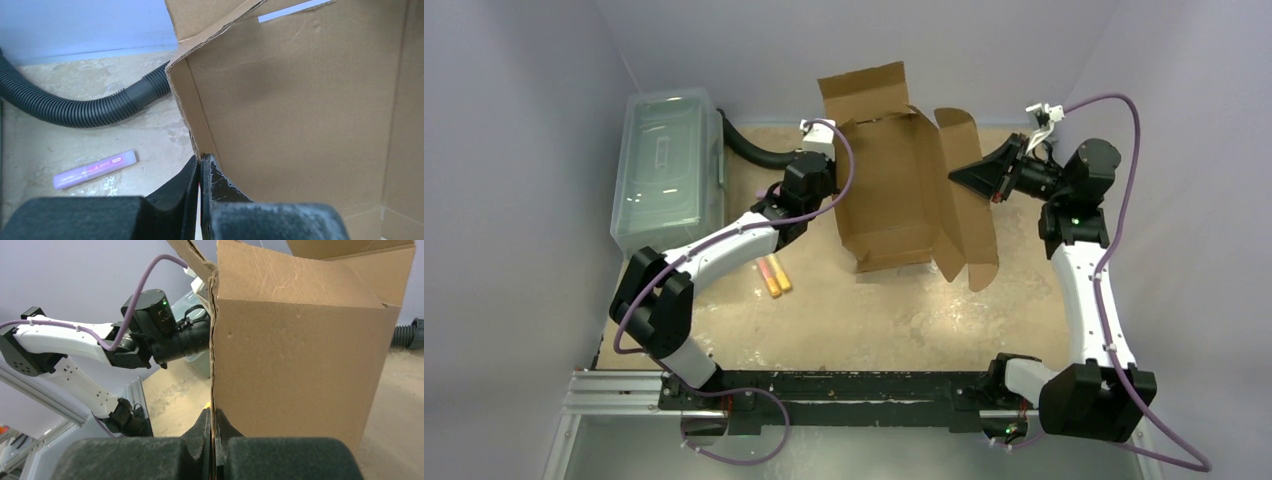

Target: Fold the paper box

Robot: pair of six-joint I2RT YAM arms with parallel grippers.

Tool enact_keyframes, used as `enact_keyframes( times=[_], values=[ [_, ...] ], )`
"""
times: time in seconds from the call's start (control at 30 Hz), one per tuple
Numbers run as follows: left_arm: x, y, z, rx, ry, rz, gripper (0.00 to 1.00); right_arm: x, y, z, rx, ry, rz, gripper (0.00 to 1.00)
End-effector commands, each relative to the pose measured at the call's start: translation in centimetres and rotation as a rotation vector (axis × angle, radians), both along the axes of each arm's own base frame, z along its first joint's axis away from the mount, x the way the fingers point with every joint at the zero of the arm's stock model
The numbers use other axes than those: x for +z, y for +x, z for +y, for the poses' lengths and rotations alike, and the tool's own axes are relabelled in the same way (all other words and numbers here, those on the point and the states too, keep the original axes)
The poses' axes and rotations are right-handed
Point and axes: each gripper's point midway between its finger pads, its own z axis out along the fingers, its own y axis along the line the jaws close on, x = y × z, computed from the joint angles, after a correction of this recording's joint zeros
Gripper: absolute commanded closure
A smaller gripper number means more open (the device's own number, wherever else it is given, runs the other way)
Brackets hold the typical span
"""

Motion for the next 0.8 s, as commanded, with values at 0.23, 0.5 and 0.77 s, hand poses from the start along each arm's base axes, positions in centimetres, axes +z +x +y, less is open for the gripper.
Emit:
enact_keyframes(
  times=[0.23,0.5,0.77],
  values=[
    [-1.9,-0.6,-2.7,-0.105,-0.11,0.083,1.0,-2.5,0.1,0.3,0.059,0.046,0.031,1.0],
    [-2.2,-1.2,-2.6,-0.105,-0.147,0.094,1.0,-4.5,0.7,-0.2,-0.008,-0.004,-0.023,1.0],
    [-0.8,-1.8,-2.4,-0.106,-0.193,0.056,1.0,-4.4,-0.3,-0.3,-0.039,-0.041,-0.107,1.0]
  ],
)
